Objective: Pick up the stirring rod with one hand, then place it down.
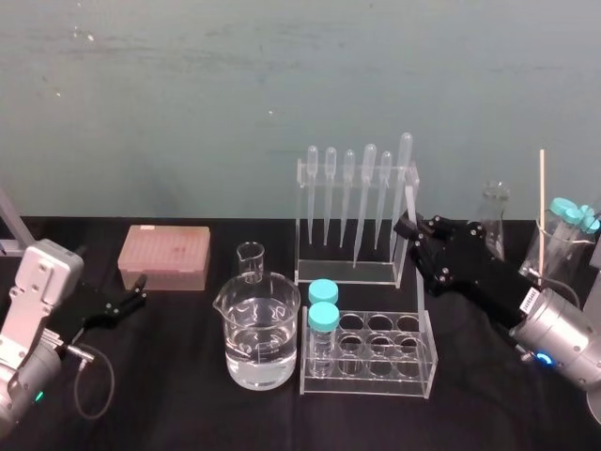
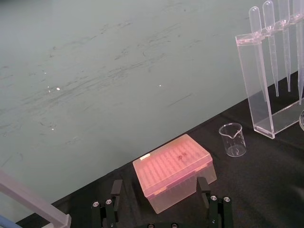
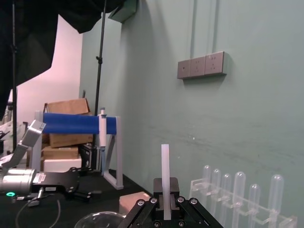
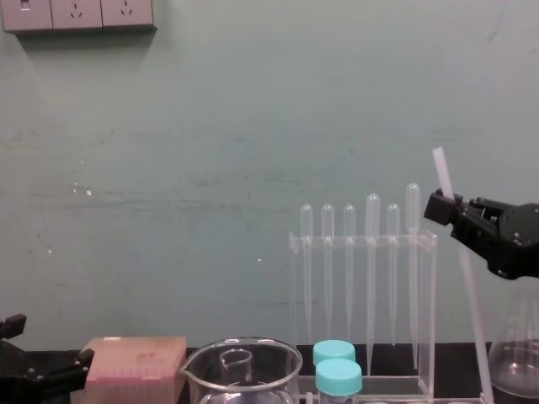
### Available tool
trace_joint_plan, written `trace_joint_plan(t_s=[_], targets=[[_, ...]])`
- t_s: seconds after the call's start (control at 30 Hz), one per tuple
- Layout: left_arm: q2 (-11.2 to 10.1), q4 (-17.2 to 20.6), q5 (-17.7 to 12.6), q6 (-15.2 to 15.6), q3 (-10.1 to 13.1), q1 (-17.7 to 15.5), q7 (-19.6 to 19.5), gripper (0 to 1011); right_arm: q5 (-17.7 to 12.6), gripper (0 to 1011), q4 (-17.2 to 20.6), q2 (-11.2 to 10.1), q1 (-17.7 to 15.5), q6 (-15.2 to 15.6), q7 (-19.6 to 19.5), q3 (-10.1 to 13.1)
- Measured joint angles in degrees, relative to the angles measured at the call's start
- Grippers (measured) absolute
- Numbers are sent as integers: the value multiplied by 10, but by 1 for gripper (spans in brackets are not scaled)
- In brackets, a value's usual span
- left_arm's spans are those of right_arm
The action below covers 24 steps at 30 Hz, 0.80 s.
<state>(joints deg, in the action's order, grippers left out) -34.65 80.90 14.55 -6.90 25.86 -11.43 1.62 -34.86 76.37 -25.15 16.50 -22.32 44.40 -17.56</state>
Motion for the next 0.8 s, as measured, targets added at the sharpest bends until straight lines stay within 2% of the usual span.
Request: trace_joint_plan(t_s=[0.4,0.8], targets=[[0,0,0,0,0,0,0,1000,-10,71,-8,-2,1,11,8,-11],[0,0,0,0,0,0,0,1000,-19,71,-60,9,26,16,36,-31]])
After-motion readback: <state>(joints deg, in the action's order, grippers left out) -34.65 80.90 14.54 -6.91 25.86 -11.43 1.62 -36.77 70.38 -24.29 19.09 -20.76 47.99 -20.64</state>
